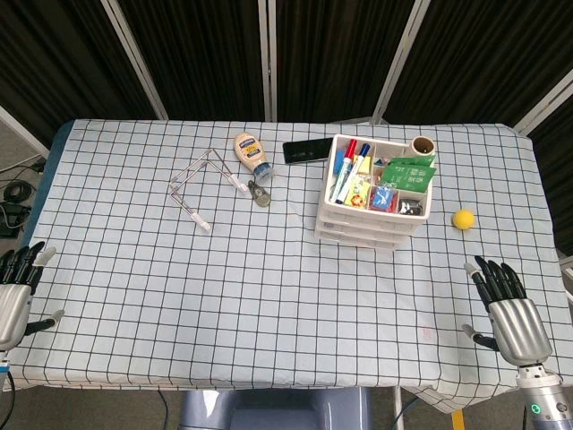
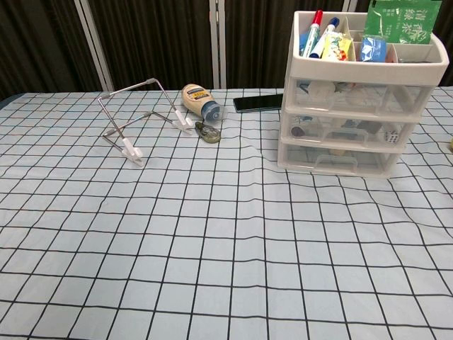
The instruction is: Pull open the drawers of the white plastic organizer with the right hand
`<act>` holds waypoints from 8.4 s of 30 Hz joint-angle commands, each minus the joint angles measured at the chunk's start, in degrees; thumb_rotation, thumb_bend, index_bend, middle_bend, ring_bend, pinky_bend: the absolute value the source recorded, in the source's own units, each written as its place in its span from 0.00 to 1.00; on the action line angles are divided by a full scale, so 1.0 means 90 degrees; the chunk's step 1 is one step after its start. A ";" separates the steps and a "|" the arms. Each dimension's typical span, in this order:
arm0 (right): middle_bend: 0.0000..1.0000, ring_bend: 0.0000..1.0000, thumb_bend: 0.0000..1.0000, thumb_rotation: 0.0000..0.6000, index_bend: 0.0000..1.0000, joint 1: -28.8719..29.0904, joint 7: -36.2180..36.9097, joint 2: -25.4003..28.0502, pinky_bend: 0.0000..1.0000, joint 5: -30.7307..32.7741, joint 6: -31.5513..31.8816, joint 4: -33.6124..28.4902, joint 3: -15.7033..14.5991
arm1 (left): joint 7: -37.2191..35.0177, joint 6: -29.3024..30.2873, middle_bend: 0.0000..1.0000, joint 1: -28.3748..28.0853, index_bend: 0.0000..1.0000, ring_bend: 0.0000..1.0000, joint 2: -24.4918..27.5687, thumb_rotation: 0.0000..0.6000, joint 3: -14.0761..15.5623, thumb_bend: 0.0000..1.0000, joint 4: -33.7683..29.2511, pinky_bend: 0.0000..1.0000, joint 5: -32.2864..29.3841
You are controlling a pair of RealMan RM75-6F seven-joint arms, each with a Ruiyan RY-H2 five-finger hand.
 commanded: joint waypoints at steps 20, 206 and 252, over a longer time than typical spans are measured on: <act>0.00 0.00 0.04 1.00 0.02 0.0028 0.0042 -0.0016 0.00 0.0008 -0.0105 -0.0032 -0.0040 | -0.0019 0.0115 0.00 0.0056 0.00 0.00 0.0062 1.00 -0.0014 0.02 -0.0078 0.00 0.0019; 0.87 0.88 0.37 1.00 0.13 0.1554 0.3291 -0.2341 0.81 0.1616 -0.3436 -0.0391 0.1856 | -0.0596 0.0164 0.00 0.0176 0.00 0.00 0.0364 1.00 -0.0007 0.02 -0.0212 0.00 0.0044; 0.87 0.88 0.37 1.00 0.16 0.2070 -0.1359 -0.2939 0.81 0.2595 -0.1720 -0.0167 0.1412 | -0.0483 0.0248 0.00 0.0212 0.00 0.00 0.0328 1.00 -0.0002 0.02 -0.0250 0.00 0.0106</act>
